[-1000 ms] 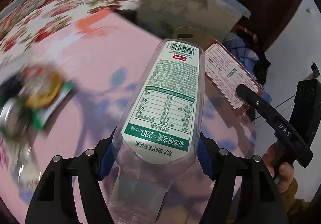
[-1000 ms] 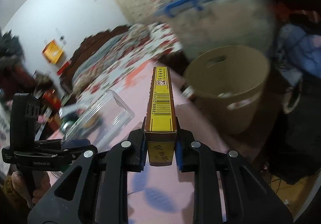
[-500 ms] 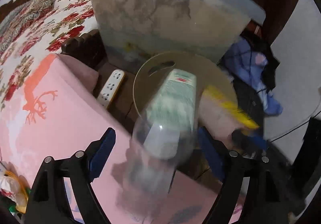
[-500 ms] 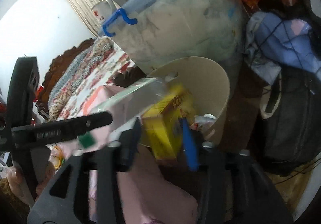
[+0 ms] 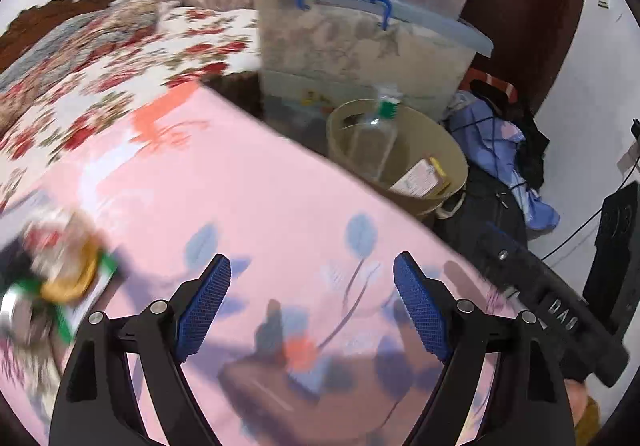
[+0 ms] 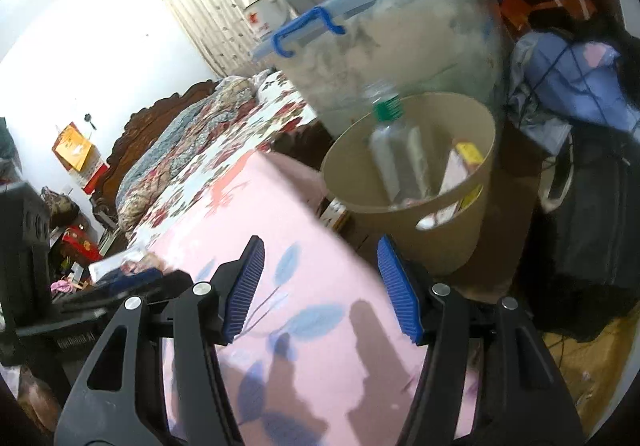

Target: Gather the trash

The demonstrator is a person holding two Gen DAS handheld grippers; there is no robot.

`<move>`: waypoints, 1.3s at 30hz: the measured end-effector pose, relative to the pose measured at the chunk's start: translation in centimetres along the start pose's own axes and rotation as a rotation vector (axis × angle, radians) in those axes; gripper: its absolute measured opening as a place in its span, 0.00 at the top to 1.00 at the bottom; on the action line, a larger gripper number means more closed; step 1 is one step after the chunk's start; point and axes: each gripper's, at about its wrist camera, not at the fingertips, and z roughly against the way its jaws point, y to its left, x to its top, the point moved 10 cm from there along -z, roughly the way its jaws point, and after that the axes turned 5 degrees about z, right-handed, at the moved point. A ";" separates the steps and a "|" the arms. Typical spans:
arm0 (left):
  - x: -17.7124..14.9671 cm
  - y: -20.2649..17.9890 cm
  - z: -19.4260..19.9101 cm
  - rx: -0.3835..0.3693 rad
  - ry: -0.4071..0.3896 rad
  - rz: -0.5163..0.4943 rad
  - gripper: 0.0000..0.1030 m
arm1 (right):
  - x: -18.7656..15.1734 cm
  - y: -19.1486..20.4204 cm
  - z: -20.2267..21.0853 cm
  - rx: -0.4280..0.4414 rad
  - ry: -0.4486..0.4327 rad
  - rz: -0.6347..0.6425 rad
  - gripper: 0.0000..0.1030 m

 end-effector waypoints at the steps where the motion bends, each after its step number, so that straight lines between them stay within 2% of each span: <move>1: -0.8 0.8 0.7 0.007 -0.008 0.022 0.23 | -0.6 0.7 0.3 0.005 0.006 0.001 0.41; 10: -5.4 5.4 5.7 0.055 -0.065 0.115 0.23 | -3.7 5.7 3.1 0.028 0.024 0.049 0.40; 12: -6.0 6.0 6.8 0.060 -0.083 0.129 0.23 | -4.0 6.8 3.7 0.035 0.024 0.058 0.38; 14: -6.5 6.5 7.9 0.066 -0.103 0.137 0.23 | -4.3 7.7 4.2 0.038 0.024 0.067 0.32; 25: -9.6 10.1 11.2 0.159 -0.176 0.165 0.23 | -6.7 11.9 5.2 0.040 0.055 0.106 0.20; 31: -10.3 11.2 12.0 0.184 -0.212 0.157 0.23 | -7.2 12.7 5.8 0.000 0.034 0.120 0.11; 34: -10.5 12.0 11.9 0.219 -0.230 0.150 0.23 | -7.6 12.7 6.0 -0.032 0.026 0.116 0.07; 39: -10.8 13.1 11.9 0.229 -0.239 0.183 0.23 | -8.4 12.1 5.4 -0.074 0.037 0.101 0.05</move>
